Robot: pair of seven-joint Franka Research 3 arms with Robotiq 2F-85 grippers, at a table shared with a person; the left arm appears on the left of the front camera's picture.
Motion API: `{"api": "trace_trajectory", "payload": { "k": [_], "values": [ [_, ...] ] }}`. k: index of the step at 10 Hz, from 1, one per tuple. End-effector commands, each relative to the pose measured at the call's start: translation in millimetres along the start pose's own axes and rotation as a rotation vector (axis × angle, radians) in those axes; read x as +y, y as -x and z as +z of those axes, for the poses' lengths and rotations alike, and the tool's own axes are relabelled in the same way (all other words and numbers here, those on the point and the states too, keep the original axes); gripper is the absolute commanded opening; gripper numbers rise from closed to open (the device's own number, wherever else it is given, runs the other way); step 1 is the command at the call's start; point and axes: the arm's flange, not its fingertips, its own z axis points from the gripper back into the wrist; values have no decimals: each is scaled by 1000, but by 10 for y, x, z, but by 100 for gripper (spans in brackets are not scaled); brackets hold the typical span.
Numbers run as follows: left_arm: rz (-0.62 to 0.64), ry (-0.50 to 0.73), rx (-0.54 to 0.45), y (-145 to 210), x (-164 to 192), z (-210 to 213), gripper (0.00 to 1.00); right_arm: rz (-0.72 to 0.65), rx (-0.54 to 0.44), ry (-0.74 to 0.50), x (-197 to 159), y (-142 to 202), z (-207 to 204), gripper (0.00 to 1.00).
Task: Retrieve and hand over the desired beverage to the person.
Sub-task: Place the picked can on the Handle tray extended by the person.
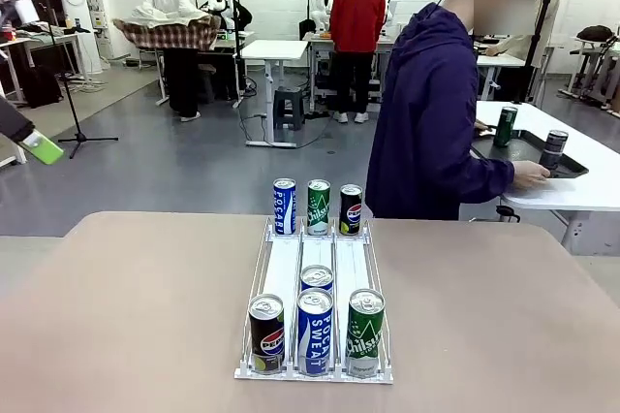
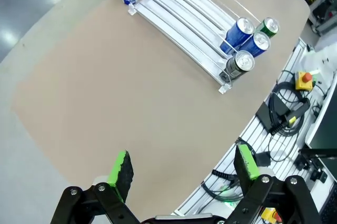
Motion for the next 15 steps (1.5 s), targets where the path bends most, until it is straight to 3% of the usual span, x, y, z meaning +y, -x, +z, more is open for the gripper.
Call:
{"api": "trace_trajectory", "payload": {
  "k": [1, 4, 5, 14, 15],
  "values": [
    [20, -12, -50, 130, -7, -44, 100, 10, -14, -17, -8, -9, -13, 100],
    [66, -22, -70, 118, 46, 52, 100, 10, -14, -17, -8, -9, -13, 100],
    [22, -26, -32, 107, 27, 51, 100, 10, -14, -17, -8, -9, -13, 100],
    [29, -29, -35, 108, 35, 58, 100, 10, -14, -17, -8, -9, -13, 100],
    [41, -32, -54, 44, 30, 275, 100, 10, -14, -17, -8, -9, -13, 100]
  ]
}}
